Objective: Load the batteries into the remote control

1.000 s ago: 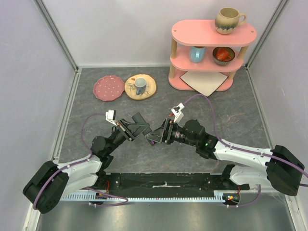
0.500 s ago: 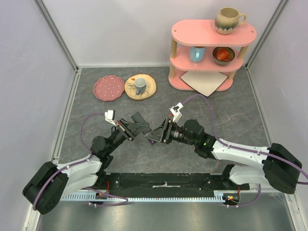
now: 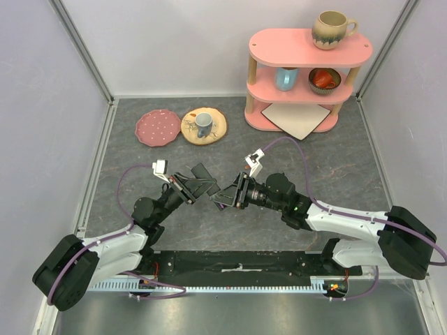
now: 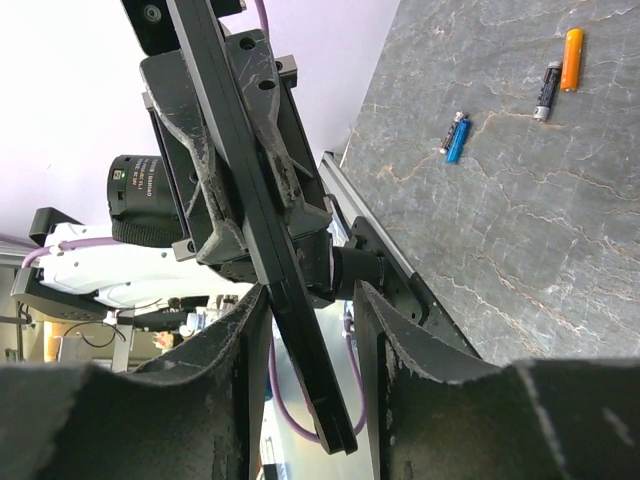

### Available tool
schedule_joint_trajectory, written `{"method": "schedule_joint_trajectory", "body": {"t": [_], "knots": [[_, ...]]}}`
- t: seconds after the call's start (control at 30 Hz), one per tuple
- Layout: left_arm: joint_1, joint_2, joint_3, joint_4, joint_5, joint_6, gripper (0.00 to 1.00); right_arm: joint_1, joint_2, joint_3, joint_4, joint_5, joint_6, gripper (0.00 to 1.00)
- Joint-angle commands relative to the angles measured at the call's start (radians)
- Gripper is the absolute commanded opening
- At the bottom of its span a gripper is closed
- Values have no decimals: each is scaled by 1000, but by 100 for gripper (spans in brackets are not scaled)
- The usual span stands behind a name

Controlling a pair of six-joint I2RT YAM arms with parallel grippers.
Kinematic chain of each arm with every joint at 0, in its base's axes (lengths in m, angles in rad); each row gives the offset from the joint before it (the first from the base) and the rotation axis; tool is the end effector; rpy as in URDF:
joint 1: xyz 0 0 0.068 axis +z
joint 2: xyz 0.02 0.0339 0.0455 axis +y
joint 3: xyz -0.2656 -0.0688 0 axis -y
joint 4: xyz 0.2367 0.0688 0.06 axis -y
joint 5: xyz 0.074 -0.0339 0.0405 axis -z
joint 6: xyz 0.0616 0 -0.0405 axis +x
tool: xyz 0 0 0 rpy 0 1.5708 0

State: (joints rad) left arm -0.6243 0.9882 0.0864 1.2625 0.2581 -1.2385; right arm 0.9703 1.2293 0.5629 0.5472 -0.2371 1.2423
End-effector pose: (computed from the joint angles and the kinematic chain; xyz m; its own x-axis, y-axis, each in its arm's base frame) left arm 0.1472 -0.1254 0.2340 -0.6240 -0.6769 -0.3904 0.5183 0.0154 -0.8551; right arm 0.1503 0.2451 0.2487 -0.9055 0.3061 -0.2939 -0.2376 0.2080 0.9488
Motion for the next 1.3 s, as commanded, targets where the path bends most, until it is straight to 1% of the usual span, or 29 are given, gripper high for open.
{"method": "schedule_joint_trajectory", "body": {"t": [0.0, 0.1, 0.2, 0.23, 0.27, 0.3, 0.33, 0.4, 0.47, 0.5, 0.53, 0.57, 0.6, 0.67, 0.7, 0.83, 0.9, 1.03, 1.07, 1.13, 1.17, 1.27], "knots": [[0, -20, 32, 126, -39, 20, 2, -4, 21, -14, -13, -19, -14, 43], [0, -20, 33, 124, -42, 20, 2, -4, 22, -17, -16, -21, -15, 37], [0, -19, 35, 123, -36, 19, 2, -2, 27, -18, -16, -22, -17, 26], [0, -19, 35, 123, -36, 17, 2, -4, 29, -20, -16, -24, -15, 17], [0, -17, 35, 123, -36, 17, 2, -4, 30, -20, -18, -22, -15, 15], [0, -19, 33, 123, -36, 16, 2, -2, 30, -20, -20, -22, -15, 10], [0, -19, 32, 121, -34, 14, 2, -2, 30, -17, -18, -22, -14, 8], [0, -20, 29, 118, -34, 14, 2, -4, 30, -18, -23, -21, -14, 8], [0, -20, 26, 114, -34, 14, 2, -4, 26, -15, -26, -19, -14, 18], [0, -20, 24, 109, -33, 13, 2, -4, 22, -12, -35, -19, -17, 25], [0, -22, 24, 107, -33, 14, 2, -4, 15, -6, -41, -13, -17, 42], [0, -22, 24, 95, -28, 14, 2, -4, 12, -3, -50, -5, -17, 50], [0, -23, 23, 89, -31, 14, 2, -4, 6, 6, -71, -1, -21, 62], [0, -26, 18, 78, -28, 16, 2, -7, -17, 17, -113, 18, -30, 70], [0, -26, 16, 78, -28, 16, 2, -8, -25, 28, -125, 22, -40, 76], [0, -31, 7, 63, -26, 16, 2, -31, -73, 54, -177, 25, -69, 84], [0, -34, 1, 51, -28, 16, 2, -41, -91, 93, -239, 10, -104, 87], [0, -52, -7, 0, -39, 14, 2, -62, -181, 205, -439, 21, -280, 93], [0, -62, -10, -6, -40, 14, 2, -65, -198, 228, -525, 25, -358, 93], [1, -66, -13, -23, -43, 17, 2, -74, -241, 281, -600, 41, -443, 94], [0, -68, -16, -26, -45, 19, 2, -79, -255, 290, -666, 59, -499, 94], [1, -68, -23, -31, -43, 14, 2, -88, -294, 304, -775, 166, -565, 94]]}}
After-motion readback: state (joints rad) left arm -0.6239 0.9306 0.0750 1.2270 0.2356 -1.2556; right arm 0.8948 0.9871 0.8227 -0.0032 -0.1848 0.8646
